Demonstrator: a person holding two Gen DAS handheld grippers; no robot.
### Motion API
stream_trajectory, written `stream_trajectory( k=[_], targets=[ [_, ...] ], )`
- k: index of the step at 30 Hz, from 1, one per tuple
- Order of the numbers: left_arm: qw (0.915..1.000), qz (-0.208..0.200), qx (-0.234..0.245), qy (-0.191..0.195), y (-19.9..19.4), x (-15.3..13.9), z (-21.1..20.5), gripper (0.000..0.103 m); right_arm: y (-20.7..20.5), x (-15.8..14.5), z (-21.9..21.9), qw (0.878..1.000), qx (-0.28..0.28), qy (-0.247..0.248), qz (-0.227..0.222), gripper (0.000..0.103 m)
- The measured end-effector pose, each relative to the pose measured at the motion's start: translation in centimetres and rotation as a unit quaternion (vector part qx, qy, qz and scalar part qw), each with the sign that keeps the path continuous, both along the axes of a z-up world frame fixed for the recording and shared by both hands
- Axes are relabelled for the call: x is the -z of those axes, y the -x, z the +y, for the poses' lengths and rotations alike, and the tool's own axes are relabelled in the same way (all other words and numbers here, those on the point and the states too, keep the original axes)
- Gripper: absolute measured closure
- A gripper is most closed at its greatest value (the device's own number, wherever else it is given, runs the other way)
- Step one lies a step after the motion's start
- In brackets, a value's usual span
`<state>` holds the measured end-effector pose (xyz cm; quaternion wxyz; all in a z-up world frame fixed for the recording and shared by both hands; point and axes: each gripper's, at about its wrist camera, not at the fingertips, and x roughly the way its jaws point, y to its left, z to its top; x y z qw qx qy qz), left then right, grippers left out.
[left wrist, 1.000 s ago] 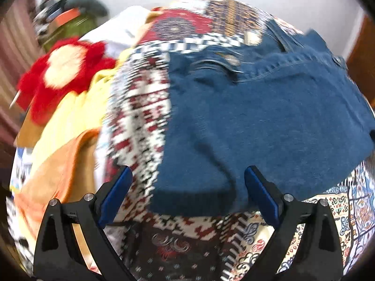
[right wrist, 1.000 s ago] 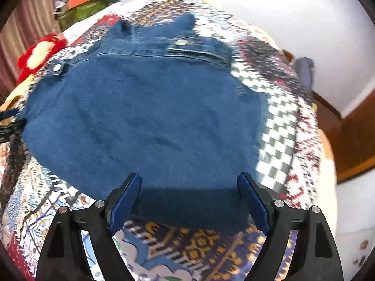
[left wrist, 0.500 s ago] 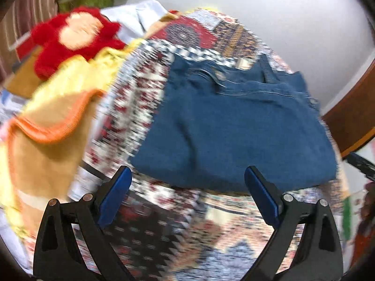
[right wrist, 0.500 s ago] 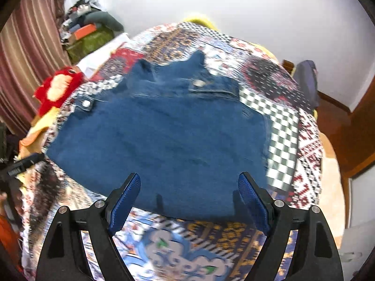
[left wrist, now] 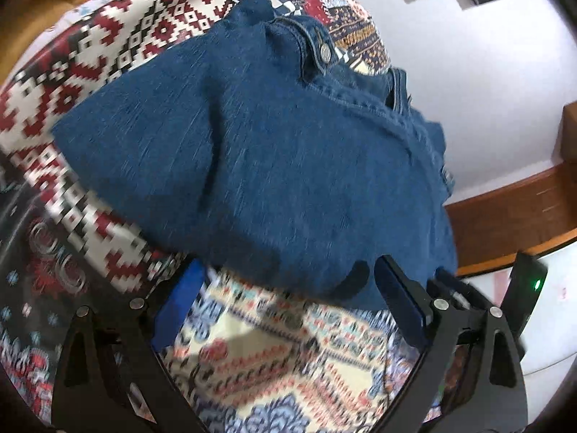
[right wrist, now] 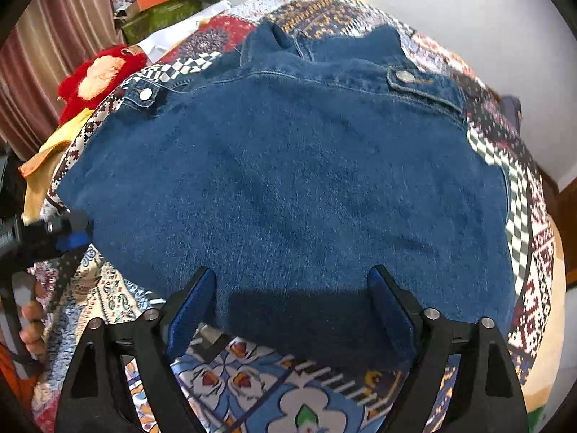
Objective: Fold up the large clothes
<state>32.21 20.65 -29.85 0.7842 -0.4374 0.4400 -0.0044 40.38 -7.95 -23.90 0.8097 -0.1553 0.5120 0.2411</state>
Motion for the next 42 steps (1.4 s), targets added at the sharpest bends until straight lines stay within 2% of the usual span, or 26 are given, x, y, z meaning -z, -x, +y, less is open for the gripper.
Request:
stream_trajectory(
  k=[5, 8, 10, 11, 13, 15, 18, 21, 23, 26, 31, 35, 40, 42],
  targets=[
    [0.9974, -0.019, -0.015, 0.068, -2.3, 1.6, 1.4, 0.008, -0.2, 0.1, -0.1, 1.0, -0.003, -0.007, -0.001, 0.013],
    [0.9925, -0.033, -0.048, 0.107, -2.6, 2.4, 2.8, 0.013, -0.2, -0.1, -0.4, 1.0, 0.001, -0.016, 0.003, 0.013],
    [0.9913, -0.026, -0.073, 0.107, -2.9, 2.6, 3.5, 0.031, -0.2, -0.1, -0.3, 1.0, 0.001, -0.016, 0.004, 0.013],
    [0.9913, -0.02, -0.081, 0.102, -3.1, 2.6, 3.7, 0.036, -0.2, -0.2, -0.3, 1.0, 0.001, -0.016, 0.005, 0.013],
    [0.9932, -0.007, -0.087, 0.076, -3.6, 2.1, 3.7, 0.049, -0.3, -0.5, -0.4, 1.0, 0.003, -0.017, 0.01, 0.013],
    [0.9953, -0.001, -0.088, 0.04, -3.9, 1.0, 3.3, 0.055, -0.2, -1.0, -0.7, 1.0, 0.009, -0.024, 0.018, 0.013],
    [0.9952, -0.019, -0.092, -0.025, -4.2, -2.3, 2.4, 0.07, 0.2, -2.2, -1.7, 0.999, 0.02, -0.043, 0.02, 0.013],
    [0.9914, -0.054, -0.081, -0.087, -4.1, -6.3, 1.7, 0.072, 0.3, -3.6, -2.4, 0.998, 0.028, -0.054, 0.011, 0.013],
    [0.9863, -0.076, -0.076, -0.126, -3.8, -9.1, 1.5, 0.072, 0.4, -4.8, -2.6, 0.998, 0.026, -0.055, -0.005, 0.013],
    [0.9739, -0.112, -0.072, -0.183, -2.4, -13.2, 1.0, 0.072, 0.6, -6.4, -1.8, 0.998, 0.013, -0.054, -0.02, 0.013],
    [0.9511, -0.143, -0.071, -0.264, 0.2, -17.5, 0.3, 0.072, 1.4, -7.2, 1.7, 0.996, -0.024, -0.08, -0.02, 0.013],
    [0.9353, -0.148, -0.06, -0.316, 1.8, -18.8, -0.4, 0.072, 1.6, -5.0, 6.3, 0.994, -0.07, -0.088, 0.017, 0.013],
    [0.9285, -0.142, -0.038, -0.341, 1.0, -18.7, -1.4, 0.072, 1.2, -0.6, 10.1, 0.99, -0.083, -0.076, 0.079, 0.013],
    [0.9215, -0.136, -0.027, -0.363, 0.3, -18.2, -2.4, 0.072, 0.6, 0.5, 10.3, 0.989, -0.073, -0.083, 0.103, 0.009]
  ],
)
